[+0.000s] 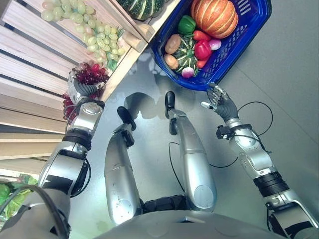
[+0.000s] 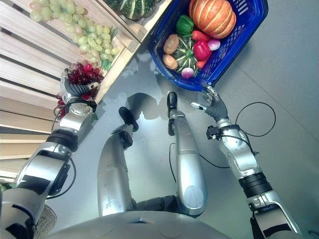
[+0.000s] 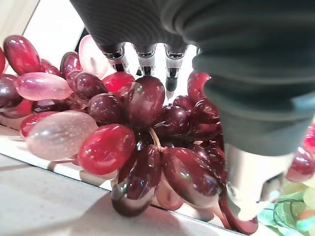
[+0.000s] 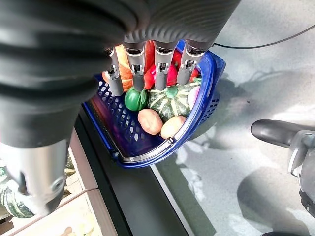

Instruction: Pick up fruits and vegetables into the basket

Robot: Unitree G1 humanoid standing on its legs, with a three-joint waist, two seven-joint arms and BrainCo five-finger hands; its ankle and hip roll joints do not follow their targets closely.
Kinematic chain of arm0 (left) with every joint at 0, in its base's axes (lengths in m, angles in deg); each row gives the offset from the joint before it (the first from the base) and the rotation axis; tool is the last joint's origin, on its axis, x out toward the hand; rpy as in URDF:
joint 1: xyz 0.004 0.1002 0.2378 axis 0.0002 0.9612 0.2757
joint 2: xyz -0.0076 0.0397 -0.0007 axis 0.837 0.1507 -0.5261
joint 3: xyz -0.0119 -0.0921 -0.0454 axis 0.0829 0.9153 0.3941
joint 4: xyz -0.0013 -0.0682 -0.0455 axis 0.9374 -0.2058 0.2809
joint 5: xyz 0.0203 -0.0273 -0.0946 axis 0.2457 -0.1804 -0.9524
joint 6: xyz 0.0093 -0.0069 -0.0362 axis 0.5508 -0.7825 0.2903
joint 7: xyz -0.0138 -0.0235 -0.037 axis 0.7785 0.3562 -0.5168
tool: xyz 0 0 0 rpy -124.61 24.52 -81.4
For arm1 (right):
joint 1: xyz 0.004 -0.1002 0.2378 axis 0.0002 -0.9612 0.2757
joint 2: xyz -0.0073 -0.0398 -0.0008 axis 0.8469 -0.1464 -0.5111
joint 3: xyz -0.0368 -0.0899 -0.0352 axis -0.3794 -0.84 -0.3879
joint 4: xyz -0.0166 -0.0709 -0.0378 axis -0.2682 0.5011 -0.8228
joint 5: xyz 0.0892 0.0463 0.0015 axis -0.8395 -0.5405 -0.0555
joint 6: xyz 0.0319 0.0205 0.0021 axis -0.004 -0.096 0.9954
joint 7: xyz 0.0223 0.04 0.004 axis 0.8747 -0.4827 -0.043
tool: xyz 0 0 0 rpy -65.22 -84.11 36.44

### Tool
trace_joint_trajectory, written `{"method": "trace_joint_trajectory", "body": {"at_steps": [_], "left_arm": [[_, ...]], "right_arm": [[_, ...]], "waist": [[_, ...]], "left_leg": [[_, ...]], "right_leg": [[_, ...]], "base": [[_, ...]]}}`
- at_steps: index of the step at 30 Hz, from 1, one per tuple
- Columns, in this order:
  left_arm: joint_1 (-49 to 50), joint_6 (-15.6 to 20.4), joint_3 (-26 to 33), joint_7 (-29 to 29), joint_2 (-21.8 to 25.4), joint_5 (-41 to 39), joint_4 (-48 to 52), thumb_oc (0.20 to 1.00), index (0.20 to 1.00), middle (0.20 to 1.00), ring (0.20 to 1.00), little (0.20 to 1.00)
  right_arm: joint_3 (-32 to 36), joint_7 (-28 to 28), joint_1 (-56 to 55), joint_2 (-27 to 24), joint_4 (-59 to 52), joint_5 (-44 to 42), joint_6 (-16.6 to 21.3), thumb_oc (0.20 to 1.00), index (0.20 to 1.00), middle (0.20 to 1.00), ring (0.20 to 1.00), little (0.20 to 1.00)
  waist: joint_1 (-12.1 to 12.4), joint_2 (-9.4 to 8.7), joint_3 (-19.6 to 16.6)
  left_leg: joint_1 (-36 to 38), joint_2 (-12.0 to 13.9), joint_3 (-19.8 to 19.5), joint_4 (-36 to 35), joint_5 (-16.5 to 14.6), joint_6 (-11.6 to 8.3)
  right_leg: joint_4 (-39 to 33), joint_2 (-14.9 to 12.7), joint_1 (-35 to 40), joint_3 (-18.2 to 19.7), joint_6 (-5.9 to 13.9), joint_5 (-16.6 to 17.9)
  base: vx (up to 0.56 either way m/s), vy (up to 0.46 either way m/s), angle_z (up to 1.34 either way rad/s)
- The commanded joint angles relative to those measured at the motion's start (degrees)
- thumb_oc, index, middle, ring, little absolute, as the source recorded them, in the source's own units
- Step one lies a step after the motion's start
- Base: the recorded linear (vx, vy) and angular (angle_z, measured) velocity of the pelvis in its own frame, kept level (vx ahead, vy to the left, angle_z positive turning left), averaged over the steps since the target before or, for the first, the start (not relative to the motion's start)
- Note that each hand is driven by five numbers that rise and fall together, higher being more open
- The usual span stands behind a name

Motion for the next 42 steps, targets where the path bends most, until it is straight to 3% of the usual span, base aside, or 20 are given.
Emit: {"method": "trace_joint_trajectory", "body": {"at_steps": [1, 6, 7, 9, 16, 20, 29, 34, 36, 38, 42], "left_arm": [[3.2, -3.4, -1.5, -0.3, -0.7, 1.8, -0.8, 1.000, 1.000, 1.000, 1.000, 1.000], [-0.7, -8.9, -2.7, 0.2, 2.5, 6.6, -6.8, 1.000, 1.000, 1.000, 1.000, 1.000], [-1.5, -10.7, -3.2, 0.2, 3.5, 7.6, -8.1, 0.548, 0.548, 0.548, 0.548, 0.548], [-2.8, -12.4, -3.6, -0.2, 5.1, 8.6, -10.3, 0.200, 0.200, 0.200, 0.200, 0.200], [-5.5, -15.9, -6.0, -2.5, 8.8, 13.9, -15.4, 0.200, 0.200, 0.200, 0.200, 0.200], [-4.8, -13.0, -5.4, -3.8, 8.5, 12.6, -16.1, 0.200, 0.200, 0.200, 0.200, 0.200], [-0.3, -3.6, -2.9, -3.4, 5.5, 9.4, -9.9, 0.200, 0.200, 0.200, 0.200, 0.200], [5.7, 5.4, -0.2, -3.4, 3.8, 6.8, -1.5, 0.200, 0.200, 0.200, 0.200, 0.200], [9.3, 11.3, 1.7, -4.9, 2.6, 5.8, 3.8, 0.200, 0.200, 0.200, 0.200, 0.200], [12.0, 14.8, 2.4, -5.1, 2.3, 6.0, 8.3, 0.200, 0.200, 0.200, 0.200, 0.200], [16.1, 18.8, 4.2, -6.4, 3.6, 5.3, 17.5, 0.200, 0.200, 0.200, 0.200, 0.200]], "right_arm": [[-0.8, 0.3, -1.0, -0.2, -2.1, -2.5, 1.3, 1.000, 1.000, 1.000, 1.000, 1.000], [-1.0, -0.3, -0.3, -0.8, -0.6, -3.6, 1.7, 1.000, 1.000, 1.000, 1.000, 1.000], [-1.0, -0.4, -0.1, -1.0, -0.3, -3.9, 1.9, 1.000, 1.000, 1.000, 1.000, 1.000], [-1.2, -0.5, 0.1, -1.4, 0.0, -4.3, 2.2, 1.000, 1.000, 1.000, 1.000, 1.000], [-1.4, -0.9, -0.2, -2.5, 0.2, -5.8, 3.9, 1.000, 1.000, 1.000, 1.000, 1.000], [-1.7, -1.0, -0.6, -2.3, -0.4, -5.2, 5.1, 1.000, 1.000, 1.000, 1.000, 1.000], [-1.6, -1.4, -1.4, -1.7, -4.7, -3.0, 6.1, 1.000, 1.000, 1.000, 1.000, 1.000], [-0.3, -2.0, -2.7, -1.3, -9.6, -2.0, 6.4, 1.000, 1.000, 1.000, 1.000, 1.000], [0.7, -3.0, -3.3, -0.9, -11.8, -0.7, 7.1, 1.000, 1.000, 1.000, 1.000, 1.000], [1.2, -3.5, -3.1, -0.6, -13.6, 1.5, 7.1, 1.000, 1.000, 1.000, 1.000, 1.000], [1.7, -4.7, -1.5, -0.6, -17.0, 2.2, 5.9, 1.000, 1.000, 1.000, 1.000, 1.000]], "waist": [[0.2, -2.22, -2.4], [-0.6, -3.01, -2.4], [-0.7, -3.15, -2.4], [-1.0, -3.38, -2.4], [-1.5, -3.84, -2.4], [-1.4, -3.69, -2.4], [-0.5, -2.22, -2.4], [1.0, -0.77, -2.4], [1.8, 0.09, -2.4], [2.6, 0.69, -2.4], [3.9, 1.45, -2.4]], "left_leg": [[-1.7, -0.6, -1.3, -1.0, 0.8, -1.71], [-2.3, -0.1, -1.0, -0.3, 0.6, -1.83], [-2.5, 0.0, -1.0, -0.1, 0.6, -1.88], [-2.9, 0.2, -1.0, 0.2, 0.6, -2.00], [-3.3, 0.5, -1.0, 0.4, 0.6, -2.28], [-2.5, 0.3, -1.1, -0.2, 0.7, -2.29], [2.5, -0.5, -1.2, -2.8, 1.4, -2.44], [8.0, -1.1, -0.8, -5.0, 2.0, -2.49], [11.3, -1.6, -0.6, -6.3, 2.2, -2.35], [14.2, -2.1, -0.6, -7.5, 2.4, -2.30], [18.2, -2.8, 0.0, -9.9, 4.3, -1.73]], "right_leg": [[2.6, 2.2, -0.7, 0.8, 4.17, -2.5], [3.0, 2.3, -1.4, 0.9, 4.08, -2.3], [3.1, 2.3, -1.6, 1.0, 4.07, -2.2], [3.2, 2.4, -2.0, 1.2, 4.00, -2.1], [3.1, 2.6, -2.5, 1.4, 3.74, -1.7], [2.7, 2.6, -1.8, 1.3, 3.66, -1.8], [0.8, 1.9, 3.2, 1.1, 3.87, -2.2], [-0.4, 0.4, 8.5, 0.5, 4.38, -2.8], [-1.4, -0.6, 11.5, 0.1, 4.67, -2.8], [-2.3, -1.2, 14.4, -0.2, 4.91, -2.7], [-4.8, -2.4, 18.5, -1.0, 4.66, -0.9]], "base": [[0.00, 0.000, 0.00], [0.00, 0.000, 0.00], [0.00, 0.000, 0.00], [0.00, 0.003, -0.02], [-0.01, 0.001, -0.07], [0.00, 0.000, -0.01], [0.00, 0.012, 0.02], [0.00, 0.056, 0.07], [0.01, 0.074, 0.07], [0.02, 0.069, 0.09], [-0.04, 0.048, 0.08]]}}
